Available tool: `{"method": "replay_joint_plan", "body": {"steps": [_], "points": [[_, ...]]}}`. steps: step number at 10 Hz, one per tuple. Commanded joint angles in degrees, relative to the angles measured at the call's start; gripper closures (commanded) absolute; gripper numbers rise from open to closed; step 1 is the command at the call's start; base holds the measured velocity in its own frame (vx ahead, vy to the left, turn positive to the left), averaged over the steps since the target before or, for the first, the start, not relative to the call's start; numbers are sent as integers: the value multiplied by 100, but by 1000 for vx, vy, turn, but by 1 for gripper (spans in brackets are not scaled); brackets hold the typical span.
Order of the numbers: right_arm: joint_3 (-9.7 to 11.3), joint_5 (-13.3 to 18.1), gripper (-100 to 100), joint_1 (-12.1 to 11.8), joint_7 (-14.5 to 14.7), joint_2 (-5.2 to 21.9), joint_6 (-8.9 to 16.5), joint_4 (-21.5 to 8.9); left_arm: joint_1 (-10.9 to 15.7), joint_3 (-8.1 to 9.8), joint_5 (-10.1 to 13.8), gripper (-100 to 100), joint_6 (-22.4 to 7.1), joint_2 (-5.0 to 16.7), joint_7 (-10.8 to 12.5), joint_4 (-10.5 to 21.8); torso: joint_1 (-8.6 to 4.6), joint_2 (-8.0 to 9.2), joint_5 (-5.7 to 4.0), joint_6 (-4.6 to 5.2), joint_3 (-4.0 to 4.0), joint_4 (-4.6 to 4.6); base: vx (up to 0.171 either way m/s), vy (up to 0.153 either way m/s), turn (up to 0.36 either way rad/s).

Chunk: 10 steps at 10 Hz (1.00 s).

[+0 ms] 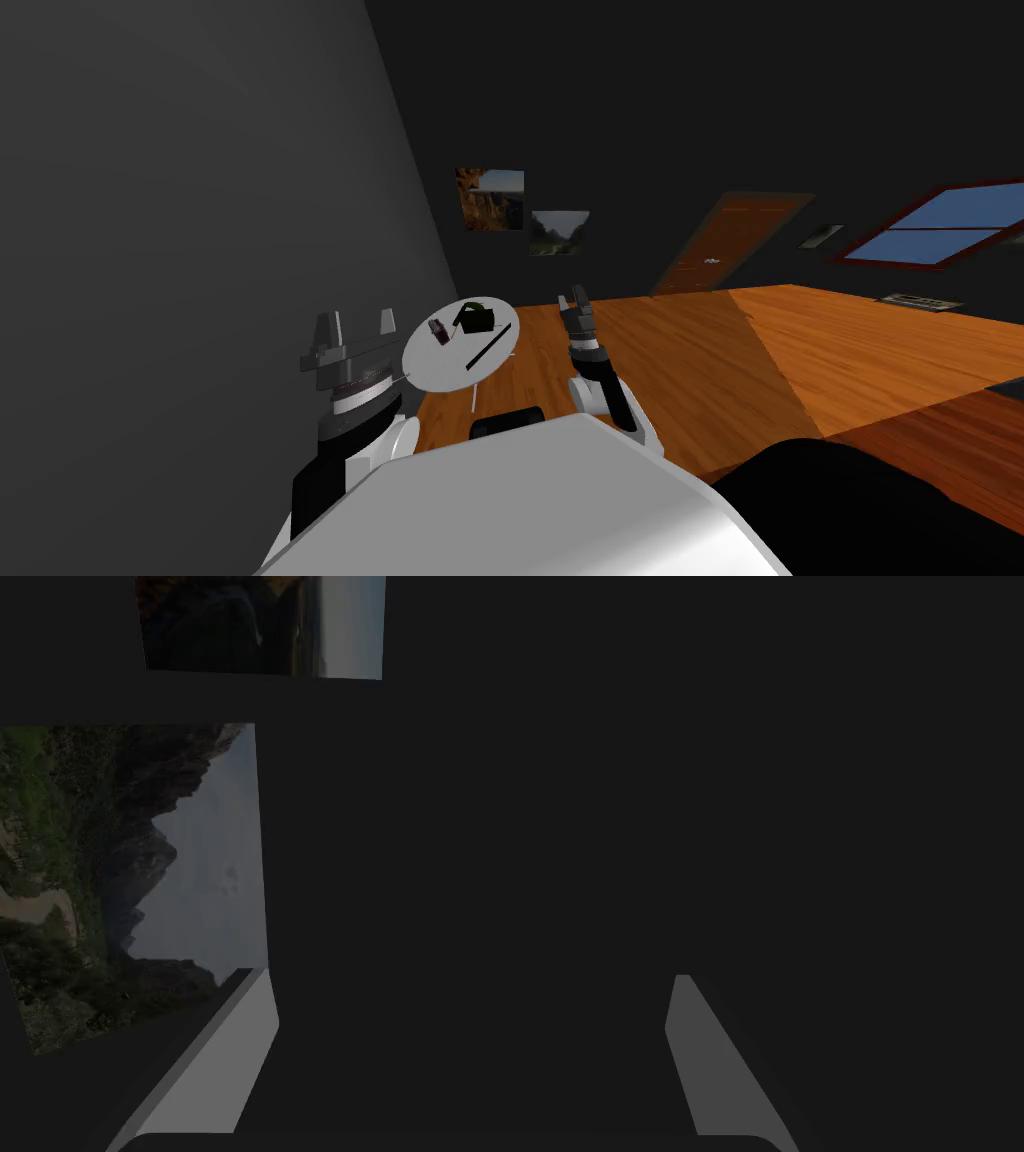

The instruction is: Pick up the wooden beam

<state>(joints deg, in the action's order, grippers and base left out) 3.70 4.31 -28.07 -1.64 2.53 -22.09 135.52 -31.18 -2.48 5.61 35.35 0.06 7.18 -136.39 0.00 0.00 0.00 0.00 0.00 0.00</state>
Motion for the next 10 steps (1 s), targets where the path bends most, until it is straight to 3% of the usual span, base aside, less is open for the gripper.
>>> {"method": "replay_joint_plan", "body": {"steps": [1,5,6,9,10], "points": [[7,178,-100,86,74,223,-172,-236,0,0,0,0,0,0,0,0,0,0,0,0,0,0,-31,6,333],[27,643,-100,276,259,683,-553,-821,1,0,0,0,0,0,0,0,0,11,0,-3,7,3,-35,2,253],[27,643,-100,276,259,683,-553,-866,1,0,0,0,0,0,0,0,1,10,0,-2,6,2,-17,3,77],[53,1160,-100,463,460,1167,-918,-1448,1,0,0,0,0,0,0,0,2,7,1,-4,4,1,-25,13,328],[53,1160,-100,463,460,1167,-918,-1575,1,0,0,0,0,0,0,0,2,8,1,-3,5,2,-22,5,110]]}}
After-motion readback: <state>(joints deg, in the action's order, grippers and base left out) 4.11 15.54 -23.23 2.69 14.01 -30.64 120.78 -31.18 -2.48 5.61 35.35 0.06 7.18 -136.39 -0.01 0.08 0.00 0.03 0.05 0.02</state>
